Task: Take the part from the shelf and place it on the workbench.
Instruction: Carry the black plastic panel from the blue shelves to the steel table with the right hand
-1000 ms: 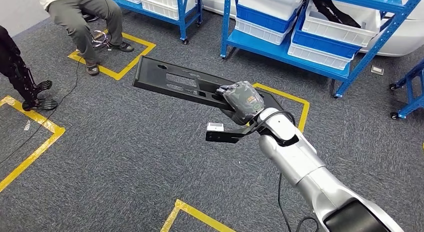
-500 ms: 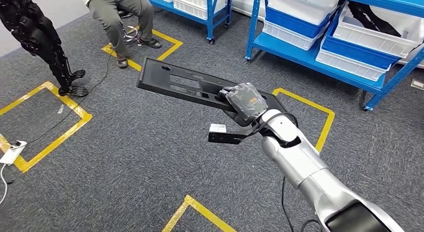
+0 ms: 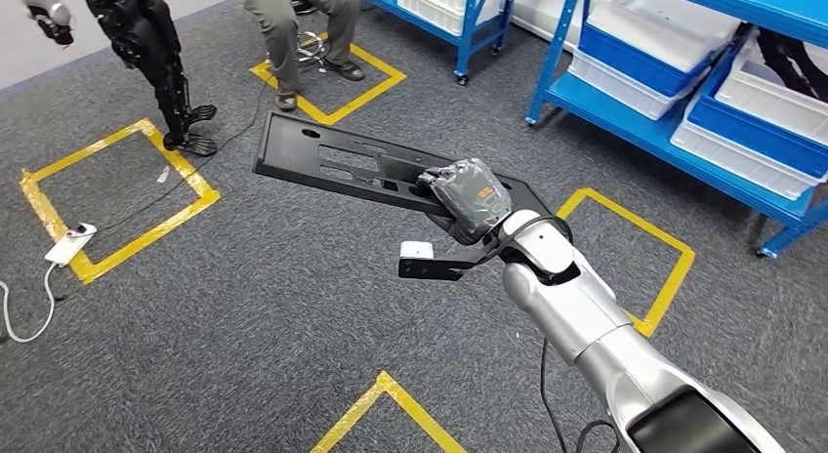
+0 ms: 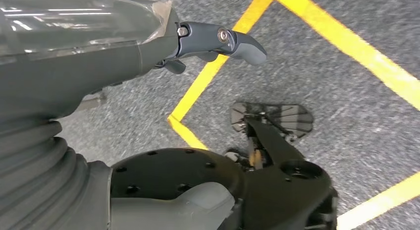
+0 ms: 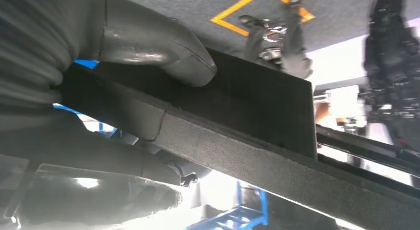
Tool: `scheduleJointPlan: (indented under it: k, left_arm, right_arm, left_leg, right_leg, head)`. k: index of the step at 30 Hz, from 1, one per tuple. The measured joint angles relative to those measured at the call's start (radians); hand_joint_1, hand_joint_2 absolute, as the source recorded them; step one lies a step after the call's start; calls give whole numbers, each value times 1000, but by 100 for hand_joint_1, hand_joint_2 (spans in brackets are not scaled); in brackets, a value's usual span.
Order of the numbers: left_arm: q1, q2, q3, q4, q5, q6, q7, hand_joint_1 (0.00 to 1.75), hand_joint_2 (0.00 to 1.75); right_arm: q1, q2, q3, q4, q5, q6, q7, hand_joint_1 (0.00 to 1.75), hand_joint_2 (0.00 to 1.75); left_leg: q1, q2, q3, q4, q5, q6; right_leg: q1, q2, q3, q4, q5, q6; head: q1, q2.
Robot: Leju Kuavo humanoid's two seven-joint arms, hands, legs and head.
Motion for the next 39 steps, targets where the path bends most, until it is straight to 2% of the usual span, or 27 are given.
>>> scheduleJointPlan:
  k: [2, 4, 5, 6, 7, 9, 10, 11, 13, 14, 16, 18, 19, 20, 21, 22, 24, 25, 26, 28, 29, 31, 33, 35, 36, 37, 39]
  left_arm:
    - [-1, -1, 0, 0, -2, -5, 10, 0, 175]
    - [-1, -1, 0, 0, -3, -7, 14, 0, 175]
    - [-1, -1, 0, 0, -4, -7, 15, 0, 175]
    - [0, -1, 0, 0, -5, -8, 16, 0, 175]
    - [0, -1, 0, 0, -6, -10, 18, 0, 175]
    - [0, -1, 0, 0, -7, -14, 20, 0, 175]
    - [0, -1, 0, 0, -8, -15, 21, 0, 175]
    - [0, -1, 0, 0, -9, -16, 21, 0, 175]
    - [2, -2, 0, 0, -9, -17, 22, 0, 175]
    - [3, -2, 0, 0, -10, -17, 22, 0, 175]
    - [3, -1, 0, 0, -11, -17, 23, 0, 175]
    - [2, 0, 0, 0, -11, -17, 23, 0, 175]
    - [1, 0, 0, 0, -11, -17, 23, 0, 175]
    - [1, 0, 0, 0, -11, -17, 23, 0, 175]
    - [1, 1, 0, 0, -11, -17, 23, 0, 175]
    - [2, 2, 0, 0, -12, -17, 23, 0, 175]
    - [1, 2, 0, 0, -15, -19, 24, 0, 175]
    - [0, 2, 0, 0, -16, -20, 24, 0, 175]
    - [-1, 2, 0, 0, -17, -22, 25, 0, 175]
    - [0, 2, 0, 0, -18, -23, 27, 0, 175]
    - [0, 1, 0, 0, -18, -23, 28, 0, 175]
    - [0, 0, 0, 0, -19, -23, 30, 0, 175]
    - [-2, -1, 0, 0, -20, -22, 31, 0, 175]
    - [-2, -1, 0, 0, -20, -22, 31, 0, 175]
    - [-1, -2, 0, 0, -20, -21, 31, 0, 175]
    - [-1, -2, 0, 0, -20, -21, 31, 0, 175]
    - [0, -3, 0, 0, -20, -21, 32, 0, 175]
  right_arm:
    - [1, -2, 0, 1, 0, 1, -1, 175, 175]
    - [6, -4, 0, 5, 0, 2, -1, 175, 175]
    - [8, -5, 0, 7, 0, 3, -1, 175, 175]
    - [10, -6, 0, 8, 0, 4, -1, 175, 175]
    - [10, -7, 0, 9, 0, 4, -1, 175, 175]
    - [9, -7, 0, 10, 0, 4, -1, 175, 175]
    - [8, -7, -1, 10, 0, 4, -1, 175, 175]
    - [7, -6, 0, 10, 0, 4, -1, 175, 175]
    - [7, -4, 0, 10, 1, 4, -1, 175, 175]
    - [7, -1, 1, 10, 1, 4, -1, 175, 175]
    - [6, 2, 1, 10, 1, 4, -1, 175, 175]
    - [7, 4, 1, 10, 3, 4, -1, 175, 175]
    - [9, 4, 1, 10, 4, 4, -1, 175, 175]
    - [10, 4, 1, 10, 5, 4, -1, 175, 175]
    - [11, 4, 1, 10, 5, 4, -1, 175, 175]
    - [11, 4, 1, 10, 6, 4, -1, 175, 175]
    - [11, 5, 1, 10, 7, 4, -1, 175, 175]
    - [10, 4, 1, 10, 8, 4, -1, 175, 175]
    - [9, 5, 1, 10, 8, 4, 0, 175, 175]
    - [7, 6, 1, 10, 10, 8, 0, 175, 175]
    - [6, 8, 1, 10, 11, 11, 0, 175, 175]
    - [2, 10, 1, 10, 12, 18, 2, 175, 175]
    - [-1, 9, 1, 10, 12, 23, 3, 175, 175]
    - [1, 7, 1, 10, 12, 27, 4, 175, 175]
    - [3, 6, 1, 11, 12, 28, 5, 175, 175]
    - [3, 5, 1, 11, 12, 28, 6, 175, 175]
    - [0, 4, 1, 11, 12, 28, 8, 175, 175]
  left_leg:
    - [0, -17, -2, -4, 7, 10]
    - [-1, -39, -7, -4, 10, 15]
    - [-1, -51, -9, -4, 12, 15]
    - [-2, -64, -10, -4, 14, 15]
    - [-2, -76, -11, -4, 16, 13]
    - [-3, -96, -13, -3, 20, 6]
    - [-4, -103, -15, -3, 23, 2]
    - [-5, -109, -17, -3, 25, -3]
    - [-5, -121, -23, -7, 31, -15]
    - [-5, -117, -27, -4, 30, -19]
    - [-6, -82, -52, 47, -6, -27]
    - [-6, -41, -112, 179, -76, -33]
    - [-5, -34, -142, 243, -101, -36]
    - [-3, -31, -160, 283, -111, -40]
    - [-1, -28, -157, 279, -101, -42]
    - [1, -21, -133, 235, -75, -43]
    - [2, 16, -54, 97, -20, -42]
    - [0, 30, -26, 46, -4, -38]
    - [-2, 38, -13, 18, 1, -33]
    - [-7, 21, -15, 10, 4, -18]
    - [-8, 12, -15, 7, 7, -11]
    - [-7, -6, -14, -1, 15, 5]
    - [-6, -24, -15, -4, 20, 15]
    - [-6, -48, -17, -4, 21, 18]
    - [-6, -60, -18, -4, 22, 18]
    - [-6, -73, -18, -3, 23, 17]
    - [-6, -95, -18, -3, 26, 12]
  right_leg:
    - [-8, 48, -55, 117, -54, -4]
    - [-10, 66, -116, 246, -98, -4]
    - [-10, 68, -127, 267, -101, 1]
    - [-10, 71, -116, 246, -89, 8]
    - [-11, 75, -87, 189, -64, 15]
    - [-13, 104, -11, 37, -9, 21]
    - [-13, 115, 13, -11, 8, 18]
    - [-11, 121, 24, -35, 17, 13]
    - [-9, 107, 24, -38, 23, 1]
    - [-12, 99, 24, -41, 27, -5]
    - [-22, 80, 26, -48, 35, -22]
    - [-20, 61, 25, -49, 36, -33]
    - [-18, 49, 24, -49, 36, -33]
    - [-16, 38, 24, -48, 36, -33]
    - [-16, 27, 24, -48, 35, -33]
    - [-16, 17, 24, -48, 34, -32]
    - [-12, 0, 24, -44, 29, -26]
    - [-8, -8, 24, -41, 26, -21]
    - [-3, -15, 23, -40, 24, -16]
    - [3, -31, 25, -39, 21, -6]
    - [2, -31, 23, -36, 18, 0]
    - [-3, 4, 0, 10, -11, 4]
    - [-9, 51, -59, 135, -65, -2]
    - [-10, 67, -116, 250, -101, 1]
    - [-11, 69, -122, 260, -98, 7]
    - [-12, 71, -107, 225, -78, 15]
    - [-18, 95, -40, 80, -20, 29]
  head:
    - [1, 0]
    - [1, 0]
    - [1, 0]
    - [1, 0]
    - [2, 0]
    - [2, 0]
    - [2, 0]
    - [2, 0]
    - [1, 0]
    - [0, 0]
    - [-4, 0]
    - [-9, 0]
    - [-10, 0]
    - [-10, 0]
    - [-10, 0]
    - [-10, 0]
    - [-11, 0]
    - [-9, 0]
    - [-7, 0]
    - [-1, 0]
    - [0, 0]
    - [0, 0]
    - [2, 0]
    - [2, 0]
    - [3, 0]
    - [3, 0]
    - [4, 0]
